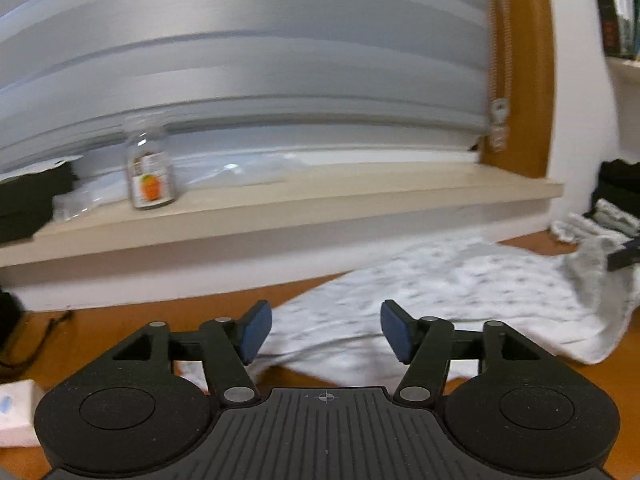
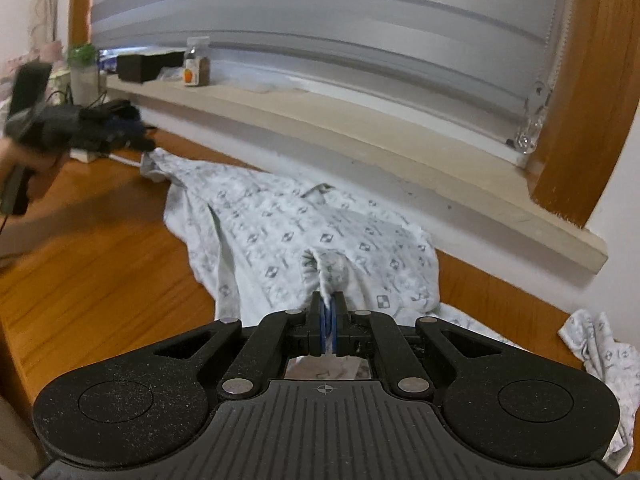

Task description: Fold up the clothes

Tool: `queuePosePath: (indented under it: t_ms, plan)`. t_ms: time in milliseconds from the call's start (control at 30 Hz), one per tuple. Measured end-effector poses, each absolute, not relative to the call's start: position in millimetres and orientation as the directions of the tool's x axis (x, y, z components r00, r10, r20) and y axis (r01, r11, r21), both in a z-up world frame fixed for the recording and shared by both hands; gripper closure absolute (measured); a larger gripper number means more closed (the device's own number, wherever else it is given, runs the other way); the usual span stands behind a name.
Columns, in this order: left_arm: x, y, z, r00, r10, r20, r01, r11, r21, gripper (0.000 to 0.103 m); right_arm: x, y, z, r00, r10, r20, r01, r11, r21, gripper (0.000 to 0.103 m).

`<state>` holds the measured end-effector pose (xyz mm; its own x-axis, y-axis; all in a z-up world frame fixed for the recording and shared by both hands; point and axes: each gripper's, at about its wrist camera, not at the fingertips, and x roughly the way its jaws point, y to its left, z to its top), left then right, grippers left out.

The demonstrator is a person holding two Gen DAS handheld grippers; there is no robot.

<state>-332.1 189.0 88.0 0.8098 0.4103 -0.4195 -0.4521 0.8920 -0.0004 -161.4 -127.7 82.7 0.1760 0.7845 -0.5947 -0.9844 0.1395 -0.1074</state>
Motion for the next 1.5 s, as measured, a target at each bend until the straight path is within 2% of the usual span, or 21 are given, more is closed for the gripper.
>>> queuePosePath:
  t_ms: [333,500,633,733,900,1033,1100,1133,1167,1267,1433,1500]
  plan:
    - [-265,97,91,0.919,0.042,-0.393,-0.107,0.984,-0.144,0.03,-150,-125,92,0.153,0.827,-0.541,-0.984,0.175,-0.01,0.098]
    - [-228,63,80,0.912,-0.009,-0.411,-0.04,0.993,-0.11,0.029,-144,-123,94,0.159,0.832,-0.531,-0.981,0.193,0.009,0.098]
    - [-207,58,73,0.903,-0.084,-0.422,0.021,0.988,-0.152,0.025,-139,-124,95,0.16,0.838,-0.522,-0.978,0.206,0.03,0.098]
    - [-195,56,71,0.901,-0.095,-0.424,0.025,0.985,-0.169,0.025,-140,-127,97,0.129,0.847,-0.515,-0.98,0.189,0.066,0.098]
    - [-194,59,69,0.903,-0.197,-0.382,0.096,0.958,-0.269,0.025,-140,-135,103,0.101,0.872,-0.479,-0.976,0.18,0.122,0.098]
    - [-194,53,72,0.907,-0.171,-0.384,0.082,0.968,-0.238,0.025,-132,-136,106,0.108,0.88,-0.463,-0.966,0.203,0.158,0.098]
    - [-190,53,72,0.905,-0.134,-0.403,0.05,0.976,-0.212,0.033,-129,-135,107,0.073,0.884,-0.462,-0.962,0.184,0.201,0.098]
    - [-189,55,72,0.904,-0.115,-0.413,0.032,0.979,-0.202,0.072,-128,-134,107,0.052,0.887,-0.46,-0.962,0.168,0.216,0.098]
    - [-188,56,71,0.901,-0.096,-0.422,0.014,0.981,-0.192,0.097,-128,-135,107,0.039,0.89,-0.455,-0.962,0.156,0.223,0.096]
    - [-204,80,73,0.915,-0.04,-0.402,-0.051,0.976,-0.212,0.098,-125,-146,108,0.027,0.895,-0.446,-0.963,0.144,0.23,0.083]
    - [-264,142,88,0.937,0.077,-0.342,-0.165,0.957,-0.237,0.098,-97,-194,103,0.126,0.883,-0.453,-0.953,0.234,0.192,0.081]
    - [-292,168,94,0.938,0.113,-0.327,-0.198,0.951,-0.239,0.098,-83,-209,94,0.268,0.83,-0.49,-0.937,0.342,0.068,0.081]
